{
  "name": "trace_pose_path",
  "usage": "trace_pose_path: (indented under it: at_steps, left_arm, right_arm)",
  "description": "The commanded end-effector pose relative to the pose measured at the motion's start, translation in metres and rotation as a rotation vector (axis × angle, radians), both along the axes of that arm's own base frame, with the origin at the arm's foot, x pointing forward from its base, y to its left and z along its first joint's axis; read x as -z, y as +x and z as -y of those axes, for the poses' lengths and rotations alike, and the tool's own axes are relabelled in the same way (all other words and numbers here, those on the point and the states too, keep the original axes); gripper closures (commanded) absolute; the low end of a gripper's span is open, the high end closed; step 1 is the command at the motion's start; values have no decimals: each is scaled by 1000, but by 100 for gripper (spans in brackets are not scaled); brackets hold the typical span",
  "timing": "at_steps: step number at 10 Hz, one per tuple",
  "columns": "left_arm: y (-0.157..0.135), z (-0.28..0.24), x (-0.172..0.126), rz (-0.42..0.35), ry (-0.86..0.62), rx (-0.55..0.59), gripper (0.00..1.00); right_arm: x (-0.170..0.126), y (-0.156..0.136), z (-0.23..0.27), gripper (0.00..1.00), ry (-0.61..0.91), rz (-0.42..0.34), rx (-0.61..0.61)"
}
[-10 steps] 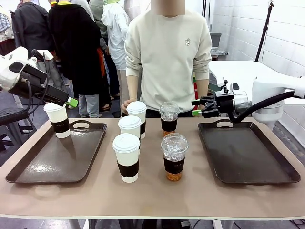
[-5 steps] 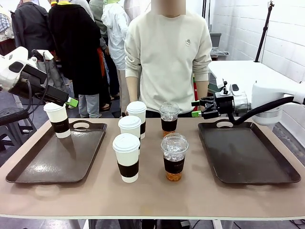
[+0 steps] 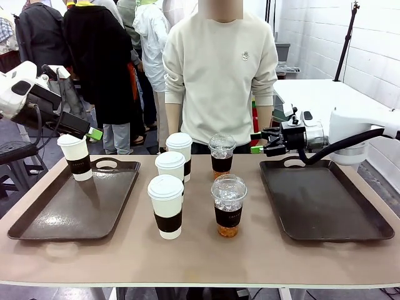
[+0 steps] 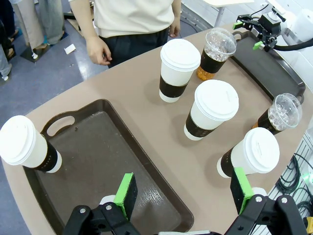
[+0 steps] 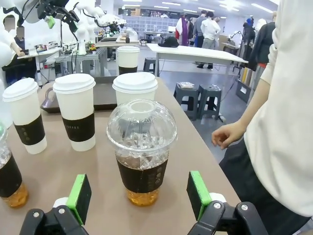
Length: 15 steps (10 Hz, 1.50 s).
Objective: Distribute the coffee onto the tray.
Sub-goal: Pick up one iced Americano and place it on the right Handle tray.
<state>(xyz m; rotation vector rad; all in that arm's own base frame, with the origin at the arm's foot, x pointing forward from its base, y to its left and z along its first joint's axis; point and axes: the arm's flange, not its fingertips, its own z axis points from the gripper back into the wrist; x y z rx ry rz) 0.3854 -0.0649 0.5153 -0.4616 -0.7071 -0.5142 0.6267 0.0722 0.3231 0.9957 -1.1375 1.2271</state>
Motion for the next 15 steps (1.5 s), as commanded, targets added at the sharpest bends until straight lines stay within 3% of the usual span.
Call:
trace_pose_path:
  at_steps: [1,6,15]
  left_arm:
    - [1,-2,1,-4,-11,2,0]
    - [1,-2,1,-4,-11,2,0]
    - [1,-2,1,-4,-11,2,0]
  right_arm:
    - [4,13,-8,0,-2,-29,29]
    - [18,30,-28,0,-7,-44,15]
    - [47,32,-49,0,13,-118,-70]
